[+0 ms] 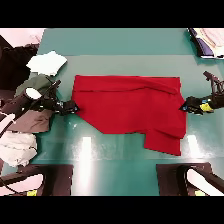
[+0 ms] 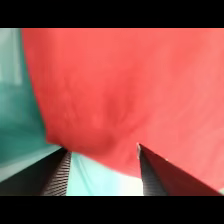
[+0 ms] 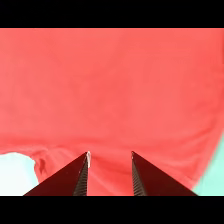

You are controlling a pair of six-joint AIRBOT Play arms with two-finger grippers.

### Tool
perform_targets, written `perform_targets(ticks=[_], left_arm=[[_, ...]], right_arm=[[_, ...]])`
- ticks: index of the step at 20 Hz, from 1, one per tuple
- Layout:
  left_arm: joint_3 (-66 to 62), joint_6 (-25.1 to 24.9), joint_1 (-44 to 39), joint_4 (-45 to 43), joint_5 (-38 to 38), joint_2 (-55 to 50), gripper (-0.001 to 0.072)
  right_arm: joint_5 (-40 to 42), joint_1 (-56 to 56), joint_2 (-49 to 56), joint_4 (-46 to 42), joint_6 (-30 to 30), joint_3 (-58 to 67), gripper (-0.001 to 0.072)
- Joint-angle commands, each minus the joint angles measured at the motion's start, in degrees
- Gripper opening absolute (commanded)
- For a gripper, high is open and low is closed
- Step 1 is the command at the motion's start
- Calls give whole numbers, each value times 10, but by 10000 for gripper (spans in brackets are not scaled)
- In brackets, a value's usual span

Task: Fold the shirts.

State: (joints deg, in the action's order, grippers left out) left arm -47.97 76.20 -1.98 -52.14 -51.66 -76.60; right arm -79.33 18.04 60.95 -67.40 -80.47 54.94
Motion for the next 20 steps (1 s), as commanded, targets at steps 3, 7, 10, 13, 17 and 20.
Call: perform_targets(ticks=[3, 7, 10, 13, 17, 20], left_arm=[[-2, 3, -15, 12, 27, 1, 32], [-29, -17, -15, 11, -12, 7, 23], [-36, -17, -15, 11, -16, 18, 23], [-36, -17, -15, 6, -30, 19, 23], [-36, -17, -15, -2, -43, 19, 23], [-36, -17, -15, -4, -50, 19, 23]], right_arm=[[-59, 70, -15, -33, 0, -20, 320], [-94, 132, -46, -42, 0, -116, 320], [-91, 141, -66, -39, 0, -173, 320], [-80, 141, -60, -24, 0, -205, 320], [-40, 140, -45, 0, 5, -213, 305], [-30, 139, -45, 16, 16, -212, 162]])
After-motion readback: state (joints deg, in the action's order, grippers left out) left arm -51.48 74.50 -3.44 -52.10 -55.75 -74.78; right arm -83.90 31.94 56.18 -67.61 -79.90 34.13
